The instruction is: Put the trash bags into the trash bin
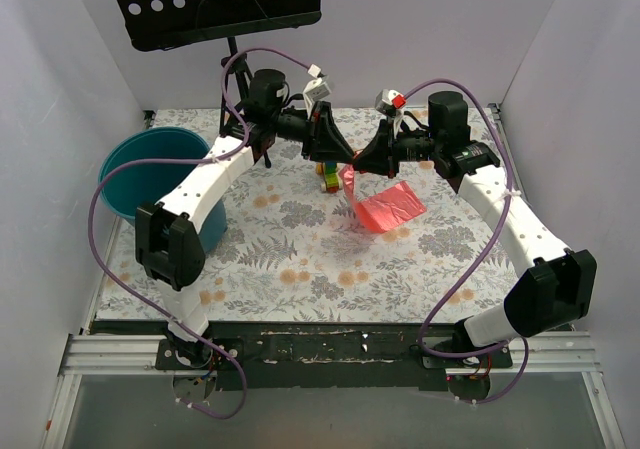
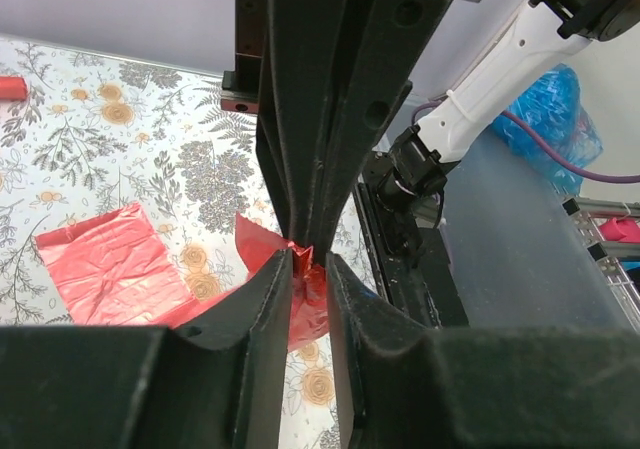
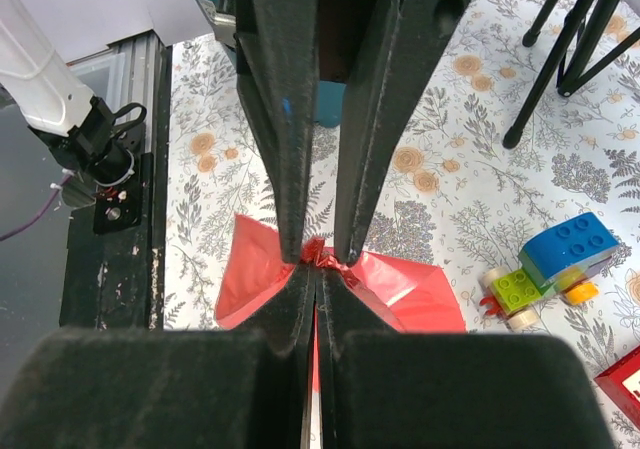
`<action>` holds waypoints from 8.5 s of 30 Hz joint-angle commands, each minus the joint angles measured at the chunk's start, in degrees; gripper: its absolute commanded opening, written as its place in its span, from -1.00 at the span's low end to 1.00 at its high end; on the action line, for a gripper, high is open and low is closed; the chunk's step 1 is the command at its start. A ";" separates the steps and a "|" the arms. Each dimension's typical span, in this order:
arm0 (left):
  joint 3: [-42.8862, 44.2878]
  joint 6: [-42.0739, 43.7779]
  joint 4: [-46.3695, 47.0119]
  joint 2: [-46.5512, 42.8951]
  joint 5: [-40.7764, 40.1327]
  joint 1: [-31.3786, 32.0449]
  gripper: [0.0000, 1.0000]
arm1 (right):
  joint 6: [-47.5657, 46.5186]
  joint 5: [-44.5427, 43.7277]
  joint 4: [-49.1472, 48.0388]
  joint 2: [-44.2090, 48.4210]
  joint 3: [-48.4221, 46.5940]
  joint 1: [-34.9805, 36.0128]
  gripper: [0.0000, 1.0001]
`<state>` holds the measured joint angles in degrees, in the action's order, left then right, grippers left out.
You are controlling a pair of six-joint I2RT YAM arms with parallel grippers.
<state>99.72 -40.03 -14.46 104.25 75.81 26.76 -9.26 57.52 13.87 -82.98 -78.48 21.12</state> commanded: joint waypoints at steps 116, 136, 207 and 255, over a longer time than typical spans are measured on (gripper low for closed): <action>-12.53 -15.24 14.10 -7.21 -0.31 -6.82 -0.48 | 6.62 -1.18 -6.92 -2.97 -0.18 1.46 -0.89; -5.51 14.53 -10.49 -4.67 0.92 -3.04 0.29 | 19.89 17.28 -17.65 -5.96 1.84 1.81 -0.74; -10.95 36.86 -12.89 -15.39 -38.19 5.40 -1.00 | -2.88 -15.95 -2.26 -2.35 -1.23 5.77 -0.97; -27.83 59.10 17.45 -19.88 -62.98 14.81 -1.00 | 0.82 -30.44 10.48 -1.22 -4.84 8.05 -0.97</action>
<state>68.49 21.82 2.13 84.05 15.57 42.37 -6.46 27.51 24.12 -87.88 -83.55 28.25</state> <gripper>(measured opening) 0.007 0.020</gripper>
